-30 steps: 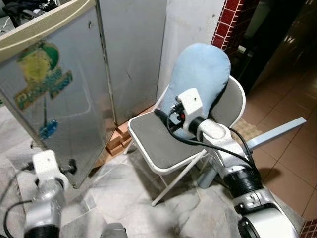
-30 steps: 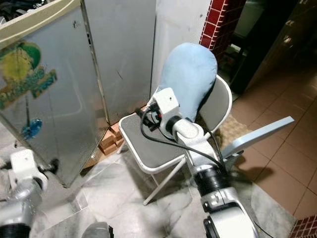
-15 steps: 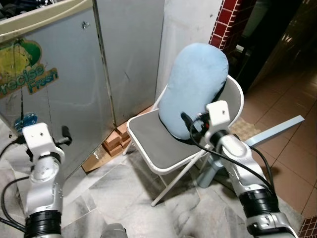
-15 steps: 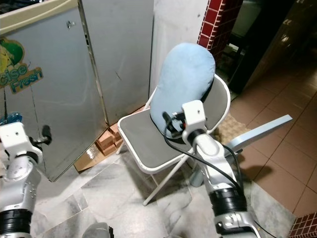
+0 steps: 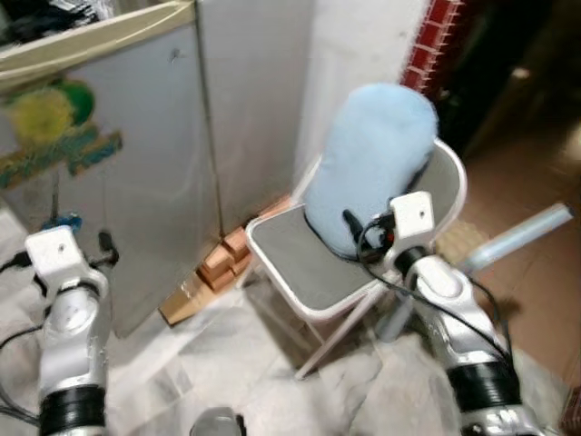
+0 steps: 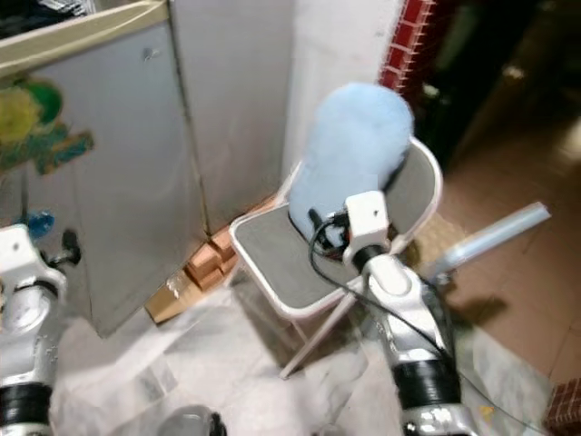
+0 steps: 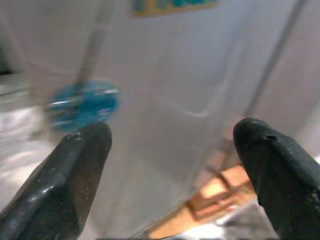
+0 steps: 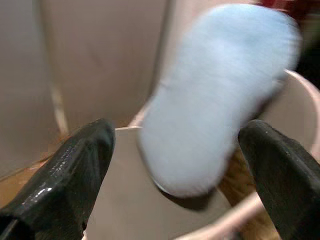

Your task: Restocking fridge

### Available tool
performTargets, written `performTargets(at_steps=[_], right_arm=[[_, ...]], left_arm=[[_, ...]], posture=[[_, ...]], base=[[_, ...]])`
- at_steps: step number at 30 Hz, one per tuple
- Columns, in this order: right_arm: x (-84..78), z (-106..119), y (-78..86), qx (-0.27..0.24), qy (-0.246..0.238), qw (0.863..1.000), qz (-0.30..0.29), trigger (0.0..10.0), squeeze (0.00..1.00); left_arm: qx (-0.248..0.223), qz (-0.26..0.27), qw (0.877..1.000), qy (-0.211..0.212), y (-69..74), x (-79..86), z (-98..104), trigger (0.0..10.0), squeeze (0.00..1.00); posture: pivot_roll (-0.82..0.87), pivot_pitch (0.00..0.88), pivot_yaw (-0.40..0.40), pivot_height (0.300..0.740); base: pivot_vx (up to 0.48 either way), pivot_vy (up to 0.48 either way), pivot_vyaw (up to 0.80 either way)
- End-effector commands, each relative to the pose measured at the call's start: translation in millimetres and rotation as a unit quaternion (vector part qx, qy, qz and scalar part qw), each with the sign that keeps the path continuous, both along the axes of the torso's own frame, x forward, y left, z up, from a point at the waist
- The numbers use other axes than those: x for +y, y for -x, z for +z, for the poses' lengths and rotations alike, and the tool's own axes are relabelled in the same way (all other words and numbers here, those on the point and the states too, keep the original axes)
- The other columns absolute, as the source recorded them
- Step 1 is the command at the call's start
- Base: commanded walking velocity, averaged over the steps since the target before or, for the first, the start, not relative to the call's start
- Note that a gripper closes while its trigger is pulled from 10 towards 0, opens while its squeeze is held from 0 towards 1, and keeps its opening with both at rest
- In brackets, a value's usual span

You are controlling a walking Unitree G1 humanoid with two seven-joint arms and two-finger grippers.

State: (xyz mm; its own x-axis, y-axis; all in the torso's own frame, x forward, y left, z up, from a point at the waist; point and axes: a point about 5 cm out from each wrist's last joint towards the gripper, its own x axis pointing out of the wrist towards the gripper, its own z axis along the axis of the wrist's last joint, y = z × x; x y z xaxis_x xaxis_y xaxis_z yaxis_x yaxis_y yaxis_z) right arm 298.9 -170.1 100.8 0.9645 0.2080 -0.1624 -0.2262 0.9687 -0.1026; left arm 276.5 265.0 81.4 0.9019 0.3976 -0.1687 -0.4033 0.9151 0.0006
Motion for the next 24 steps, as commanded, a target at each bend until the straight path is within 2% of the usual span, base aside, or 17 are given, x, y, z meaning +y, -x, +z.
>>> performTargets(at_steps=[1,13,24], right_arm=[[5.6,9.7,-3.0,-0.018,-0.005,1.0,0.005,10.0,0.0],[3.4,13.4,-4.1,-0.022,-0.009,1.0,-0.004,10.0,0.0],[3.6,11.0,-1.1,-0.016,-0.012,1.0,-0.008,10.0,0.0]], left_arm=[[-0.005,0.003,1.0,-0.009,1.7,6.3,2.8,10.0,0.0],[-0.018,0.022,1.0,0.012,-2.1,9.6,7.1,10.0,0.0],[-0.021,0.039,0.999,0.002,-5.2,19.3,12.0,10.0,0.0]], posture=[[0.05,0.0,-0.061,0.74],[0.04,0.0,-0.064,0.74],[0.04,0.0,-0.063,0.74]], base=[[0.0,0.48,0.0],[0.0,0.478,0.0],[0.0,0.48,0.0]])
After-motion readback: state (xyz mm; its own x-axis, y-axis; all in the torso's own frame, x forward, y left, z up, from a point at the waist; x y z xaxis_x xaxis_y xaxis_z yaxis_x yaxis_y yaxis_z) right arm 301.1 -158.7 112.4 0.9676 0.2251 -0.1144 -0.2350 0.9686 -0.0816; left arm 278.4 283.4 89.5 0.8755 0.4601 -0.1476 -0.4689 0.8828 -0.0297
